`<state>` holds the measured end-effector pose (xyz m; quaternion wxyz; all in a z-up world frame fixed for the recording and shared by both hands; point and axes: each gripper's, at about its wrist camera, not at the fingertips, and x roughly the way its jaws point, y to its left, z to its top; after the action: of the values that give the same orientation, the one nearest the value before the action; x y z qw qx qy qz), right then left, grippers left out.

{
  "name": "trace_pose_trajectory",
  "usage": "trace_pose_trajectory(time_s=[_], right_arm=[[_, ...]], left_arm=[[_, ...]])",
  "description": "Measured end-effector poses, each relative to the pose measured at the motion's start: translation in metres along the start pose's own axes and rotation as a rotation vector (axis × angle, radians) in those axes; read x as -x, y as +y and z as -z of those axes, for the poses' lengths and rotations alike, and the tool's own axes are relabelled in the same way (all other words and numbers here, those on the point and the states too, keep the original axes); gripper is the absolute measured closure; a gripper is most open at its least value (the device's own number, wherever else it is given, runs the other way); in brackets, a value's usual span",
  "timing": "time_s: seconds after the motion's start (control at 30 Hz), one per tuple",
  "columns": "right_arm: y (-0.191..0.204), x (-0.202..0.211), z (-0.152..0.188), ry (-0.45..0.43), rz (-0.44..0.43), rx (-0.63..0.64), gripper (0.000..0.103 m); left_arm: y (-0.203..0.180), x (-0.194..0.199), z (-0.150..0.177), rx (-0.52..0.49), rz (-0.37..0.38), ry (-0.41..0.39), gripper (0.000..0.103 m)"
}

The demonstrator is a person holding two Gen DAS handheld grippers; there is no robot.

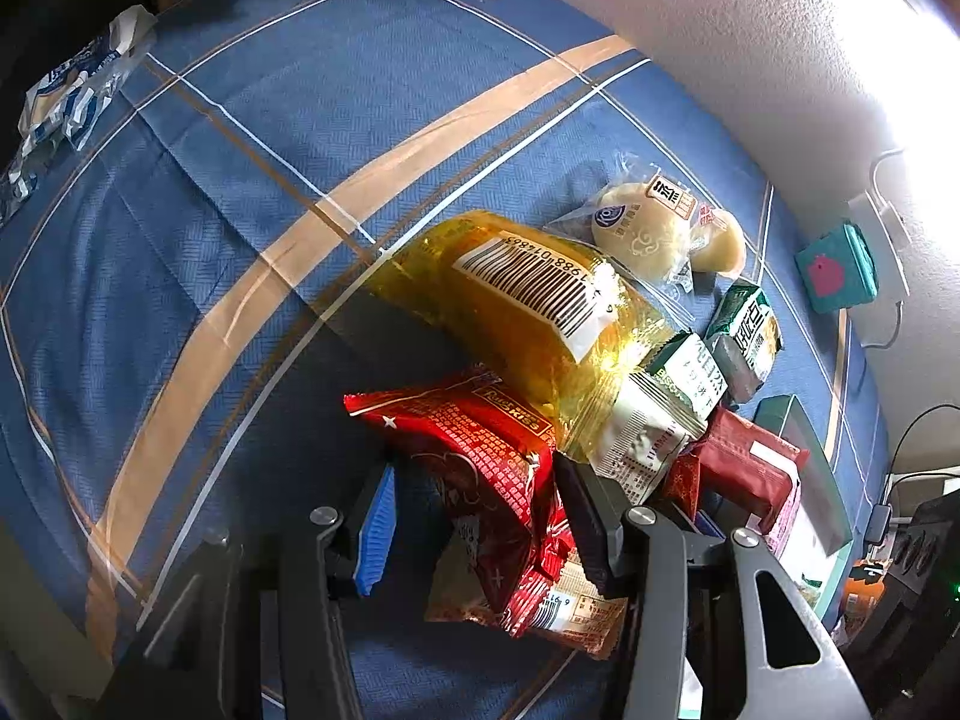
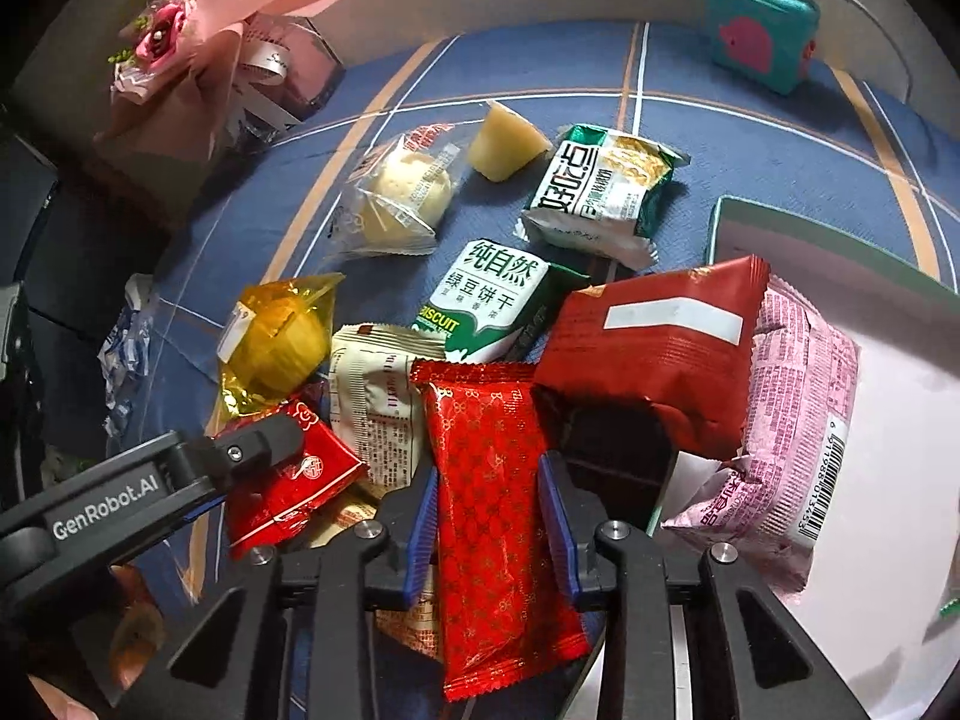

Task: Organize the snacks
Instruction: 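Grasp the long red wafer pack with the right tool while the left grasps a red bag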

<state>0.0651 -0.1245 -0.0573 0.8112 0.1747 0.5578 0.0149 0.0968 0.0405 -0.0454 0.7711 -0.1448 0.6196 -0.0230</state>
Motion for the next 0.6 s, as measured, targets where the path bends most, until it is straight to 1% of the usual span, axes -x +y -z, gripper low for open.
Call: trace_pose_trajectory(time_s=[0.1,0.17,0.23,0.27,0.3,0.37,0.47,0.6], right_arm=[[0.002,0.0,-0.001,-0.001,0.024,-0.006,0.072],[0.001,0.004,-0.002,-0.005,0.032,-0.016,0.077],[0.002,0.011,-0.003,-0.019,0.064,-0.002,0.078],[0.003,0.016,-0.003,-0.029,0.096,0.016,0.078],[0.004,0.018,-0.003,-0.018,0.099,0.03,0.078],[0.005,0.019,-0.003,-0.016,0.112,0.047,0.082],[0.008,0.015,-0.002,-0.006,0.117,0.061,0.084],[0.01,0.002,0.001,0.018,0.167,0.086,0.086]], left_arm=[[0.003,0.001,0.0,0.012,-0.001,-0.002,0.051],[0.005,0.001,0.0,0.016,-0.003,-0.004,0.051],[0.004,0.002,0.0,0.015,-0.002,-0.004,0.051],[0.004,0.002,0.0,0.014,-0.002,-0.004,0.051],[0.003,0.002,0.0,0.012,0.0,-0.003,0.051],[0.003,0.002,0.0,0.009,0.001,-0.003,0.051],[0.003,0.001,0.0,0.01,0.0,0.0,0.051],[0.002,-0.002,-0.001,0.013,-0.004,0.002,0.051]])
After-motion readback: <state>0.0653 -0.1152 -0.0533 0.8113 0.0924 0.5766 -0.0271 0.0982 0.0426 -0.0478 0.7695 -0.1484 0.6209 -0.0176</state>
